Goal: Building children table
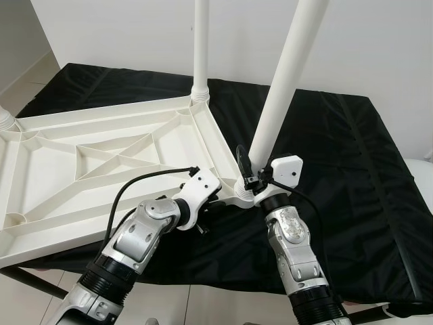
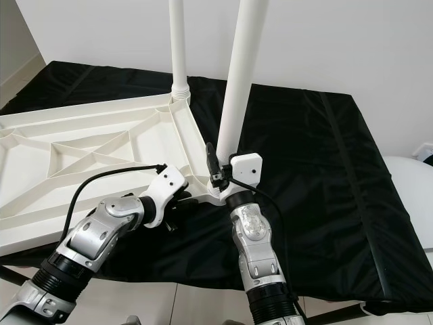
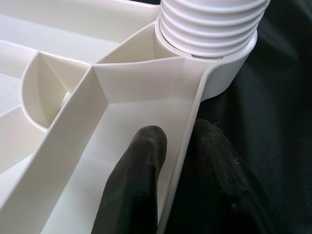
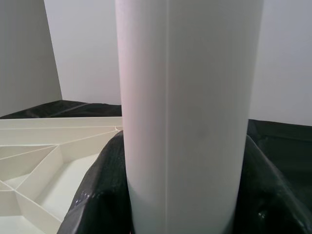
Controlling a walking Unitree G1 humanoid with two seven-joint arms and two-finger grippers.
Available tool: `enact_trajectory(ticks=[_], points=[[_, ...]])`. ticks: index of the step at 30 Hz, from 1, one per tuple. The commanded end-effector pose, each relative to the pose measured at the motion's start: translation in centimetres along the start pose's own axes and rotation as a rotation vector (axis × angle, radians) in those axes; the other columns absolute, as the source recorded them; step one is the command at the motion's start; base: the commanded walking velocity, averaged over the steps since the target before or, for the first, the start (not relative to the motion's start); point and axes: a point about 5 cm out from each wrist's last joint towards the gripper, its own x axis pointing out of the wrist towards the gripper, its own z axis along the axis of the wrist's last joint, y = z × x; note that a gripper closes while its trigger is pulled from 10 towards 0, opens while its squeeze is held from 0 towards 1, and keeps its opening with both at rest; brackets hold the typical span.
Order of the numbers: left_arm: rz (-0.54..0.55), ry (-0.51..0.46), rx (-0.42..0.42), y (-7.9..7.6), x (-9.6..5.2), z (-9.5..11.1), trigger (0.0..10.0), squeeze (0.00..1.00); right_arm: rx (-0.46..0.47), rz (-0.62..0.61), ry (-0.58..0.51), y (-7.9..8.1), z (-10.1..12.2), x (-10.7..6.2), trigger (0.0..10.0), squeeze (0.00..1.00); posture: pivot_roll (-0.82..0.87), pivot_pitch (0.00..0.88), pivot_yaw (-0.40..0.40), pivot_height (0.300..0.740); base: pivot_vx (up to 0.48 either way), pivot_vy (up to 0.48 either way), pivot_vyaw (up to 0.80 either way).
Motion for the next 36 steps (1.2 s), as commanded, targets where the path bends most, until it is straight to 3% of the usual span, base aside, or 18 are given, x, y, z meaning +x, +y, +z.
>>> enact_trajectory(ticks=[1, 19, 20, 21, 22, 25, 26, 28, 29, 36], points=[[-0.058, -0.018, 0.022, -0.57, 0.01, 0.61, 10.0, 0.0, -0.026, -0.02, 0.161, -0.57, -2.81, -1.29, 10.0, 0.0, 0.05, 0.024, -0.043, 0.74, 0.0, 0.0, 0.0], [-0.059, -0.02, 0.024, -0.56, 0.09, 0.69, 10.0, 0.0, -0.042, -0.012, 0.147, -0.71, -2.54, -1.15, 10.0, 0.0, 0.05, 0.025, -0.045, 0.74, 0.0, 0.0, 0.0], [-0.059, -0.021, 0.024, -0.57, 0.1, 0.7, 10.0, 0.0, -0.041, -0.011, 0.146, -0.72, -2.52, -1.14, 10.0, 0.65, 0.04, 0.023, -0.046, 0.74, 0.0, 0.0, 0.0], [-0.059, -0.021, 0.023, -0.57, 0.12, 0.71, 10.0, 0.0, -0.04, -0.01, 0.146, -0.72, -2.52, -1.13, 10.0, 0.65, 0.04, 0.023, -0.046, 0.74, 0.0, 0.0, 0.0], [-0.059, -0.022, 0.024, -0.58, 0.13, 0.72, 10.0, 0.0, -0.038, -0.01, 0.146, -0.73, -2.52, -1.12, 10.0, 1.0, 0.04, 0.024, -0.046, 0.74, 0.0, 0.0, 0.0], [-0.06, -0.023, 0.024, -0.59, 0.14, 0.73, 10.0, 0.0, -0.051, -0.011, 0.135, -0.77, -2.38, -1.07, 10.0, 1.0, 0.04, 0.023, -0.047, 0.74, 0.0, 0.0, 0.0], [-0.059, -0.023, 0.025, -0.59, 0.15, 0.74, 10.0, 0.0, -0.055, -0.006, 0.13, -0.74, -2.31, -1.05, 10.0, 0.68, 0.04, 0.022, -0.047, 0.74, 0.0, 0.0, 0.0], [-0.059, -0.023, 0.025, -0.58, 0.16, 0.75, 10.0, 0.0, -0.057, -0.003, 0.127, -0.72, -2.28, -1.03, 10.0, 0.68, 0.04, 0.022, -0.047, 0.74, 0.0, 0.0, 0.0], [-0.06, -0.024, 0.024, -0.6, 0.17, 0.76, 10.0, 0.0, -0.057, 0.002, 0.125, -0.67, -2.25, -1.01, 10.0, 0.0, 0.04, 0.022, -0.047, 0.74, 0.0, 0.0, 0.0], [-0.06, -0.026, 0.025, -0.61, 0.17, 0.82, 10.0, 0.0, -0.049, 0.01, 0.123, -0.51, -2.22, -0.98, 10.0, 0.0, 0.05, 0.02, -0.047, 0.74, 0.0, 0.0, 0.0]])
